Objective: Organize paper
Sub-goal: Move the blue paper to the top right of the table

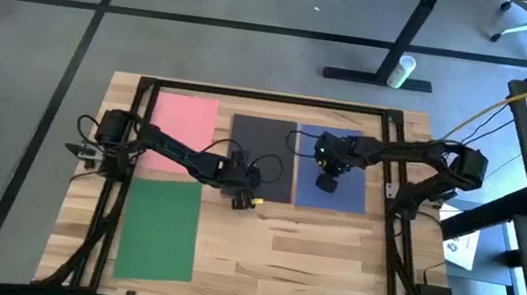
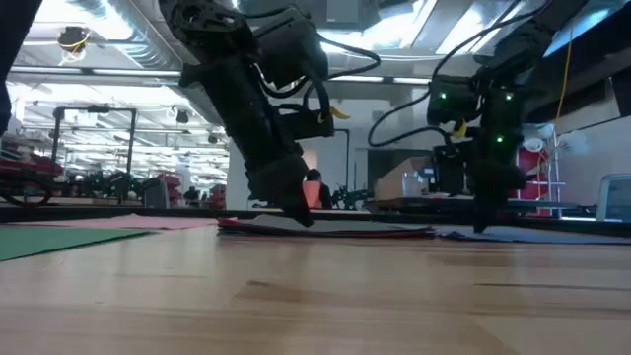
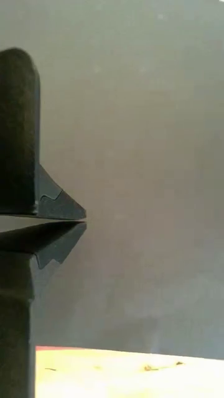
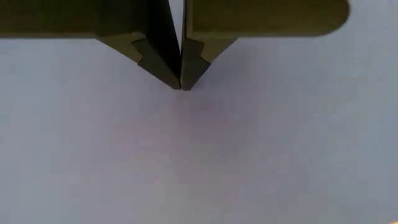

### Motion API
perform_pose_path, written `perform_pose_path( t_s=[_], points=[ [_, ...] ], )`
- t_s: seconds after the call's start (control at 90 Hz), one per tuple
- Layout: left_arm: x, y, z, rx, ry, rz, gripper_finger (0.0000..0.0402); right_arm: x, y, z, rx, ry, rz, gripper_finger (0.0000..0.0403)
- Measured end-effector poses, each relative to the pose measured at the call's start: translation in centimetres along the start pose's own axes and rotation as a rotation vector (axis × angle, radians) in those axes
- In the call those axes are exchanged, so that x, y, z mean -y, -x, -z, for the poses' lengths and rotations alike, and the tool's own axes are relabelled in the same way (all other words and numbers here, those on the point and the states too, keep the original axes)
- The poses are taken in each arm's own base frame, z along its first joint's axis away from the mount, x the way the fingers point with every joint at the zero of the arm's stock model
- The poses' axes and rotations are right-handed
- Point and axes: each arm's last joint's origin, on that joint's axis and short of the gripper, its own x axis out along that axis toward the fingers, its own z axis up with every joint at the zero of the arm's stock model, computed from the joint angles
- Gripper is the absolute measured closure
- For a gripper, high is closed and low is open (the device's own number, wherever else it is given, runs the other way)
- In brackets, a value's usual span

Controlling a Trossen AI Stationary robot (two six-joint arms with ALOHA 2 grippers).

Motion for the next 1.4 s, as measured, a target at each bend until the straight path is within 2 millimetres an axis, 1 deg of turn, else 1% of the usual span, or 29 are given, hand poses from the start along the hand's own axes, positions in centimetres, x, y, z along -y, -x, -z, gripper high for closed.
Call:
perform_pose_path(
  t_s=[0.178,0.278,0.356,0.467,0.556,0.767,0.933,1.156,1.322,1.4],
  points=[
    [0.0,0.0,0.0,-0.001,-0.001,0.001,0.0402,1.1,0.4,0.7,0.023,-0.039,0.009,0.0403],
    [0.0,0.0,0.0,0.001,0.000,0.000,0.0402,1.1,1.4,0.7,0.080,-0.040,0.007,0.0403],
    [0.0,0.0,0.0,0.000,0.000,0.000,0.0402,1.0,2.3,0.5,0.147,-0.038,-0.035,0.0403],
    [0.0,0.0,0.0,0.003,0.001,0.000,0.0402,0.8,2.7,0.4,0.171,-0.036,-0.073,0.0403],
    [0.0,0.0,0.0,0.004,0.001,0.000,0.0402,0.8,2.3,0.4,0.155,-0.037,-0.077,0.0403],
    [0.1,0.0,0.0,0.005,0.011,0.001,0.0402,0.6,0.4,1.1,0.090,-0.037,-0.103,0.0403],
    [0.1,0.0,0.0,0.003,0.011,0.001,0.0402,0.8,0.1,1.3,0.055,-0.066,-0.071,0.0403],
    [0.1,0.0,0.0,0.001,0.013,0.001,0.0402,2.5,0.0,1.6,0.032,-0.143,0.014,0.0403],
    [0.1,0.0,0.0,0.002,0.013,0.001,0.0402,3.6,-0.1,1.7,0.035,-0.199,0.028,0.0403],
    [0.1,0.0,0.0,0.002,0.013,0.001,0.0402,3.8,-0.1,1.6,0.054,-0.194,0.032,0.0403]
  ],
)
